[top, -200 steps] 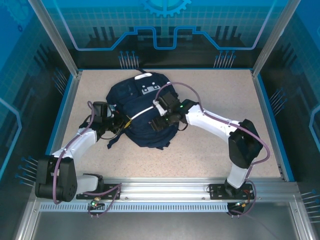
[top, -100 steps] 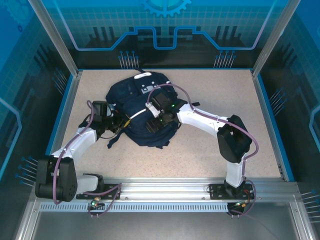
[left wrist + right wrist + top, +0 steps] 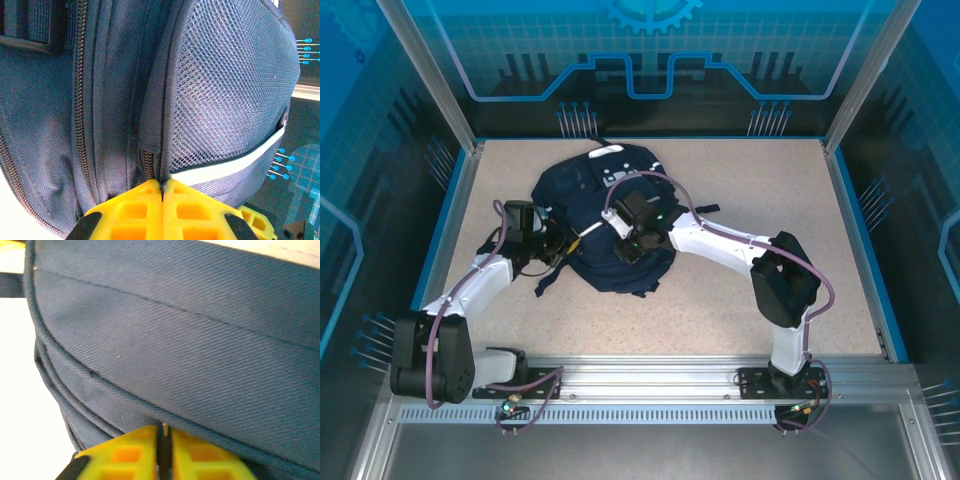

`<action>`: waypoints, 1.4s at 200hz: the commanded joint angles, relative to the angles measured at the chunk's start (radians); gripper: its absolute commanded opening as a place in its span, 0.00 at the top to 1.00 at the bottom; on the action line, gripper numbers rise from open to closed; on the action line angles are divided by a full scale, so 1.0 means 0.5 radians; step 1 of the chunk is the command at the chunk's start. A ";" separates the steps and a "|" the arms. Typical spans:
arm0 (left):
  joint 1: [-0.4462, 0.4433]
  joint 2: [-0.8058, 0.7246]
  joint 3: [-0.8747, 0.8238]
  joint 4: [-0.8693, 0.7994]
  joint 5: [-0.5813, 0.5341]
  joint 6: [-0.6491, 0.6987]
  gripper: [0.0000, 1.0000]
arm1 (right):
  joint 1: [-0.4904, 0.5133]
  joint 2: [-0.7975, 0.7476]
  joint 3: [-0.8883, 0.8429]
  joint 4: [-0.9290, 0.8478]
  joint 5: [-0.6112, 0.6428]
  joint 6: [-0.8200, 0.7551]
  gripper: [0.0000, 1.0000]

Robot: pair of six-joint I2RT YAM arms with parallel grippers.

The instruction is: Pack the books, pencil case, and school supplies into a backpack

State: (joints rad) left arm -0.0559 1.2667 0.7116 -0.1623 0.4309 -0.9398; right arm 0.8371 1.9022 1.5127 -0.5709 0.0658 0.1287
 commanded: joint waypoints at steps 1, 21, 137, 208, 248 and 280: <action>0.007 -0.050 0.067 0.001 -0.046 0.020 1.00 | 0.016 -0.045 -0.009 0.038 0.162 0.034 0.93; 0.007 -0.051 0.058 -0.015 -0.089 0.028 1.00 | 0.010 -0.076 -0.038 -0.008 0.346 0.087 0.96; 0.025 -0.114 0.147 -0.347 -0.278 0.269 0.63 | -0.203 -0.253 -0.162 -0.274 0.169 0.393 1.00; 0.032 -0.506 0.096 -0.705 -0.432 0.172 0.31 | 0.085 -0.117 0.033 -0.054 -0.313 0.471 1.00; 0.032 -0.652 -0.016 -0.589 -0.325 -0.088 0.28 | 0.171 0.127 0.318 -0.030 -0.344 0.537 1.00; 0.032 -0.590 -0.126 -0.355 -0.260 -0.222 0.30 | 0.201 0.223 0.413 -0.023 -0.358 0.577 1.00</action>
State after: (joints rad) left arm -0.0483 0.9478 0.6933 -0.4221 0.2581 -0.9688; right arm 0.9272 1.9804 1.6680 -0.6189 -0.0837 0.3908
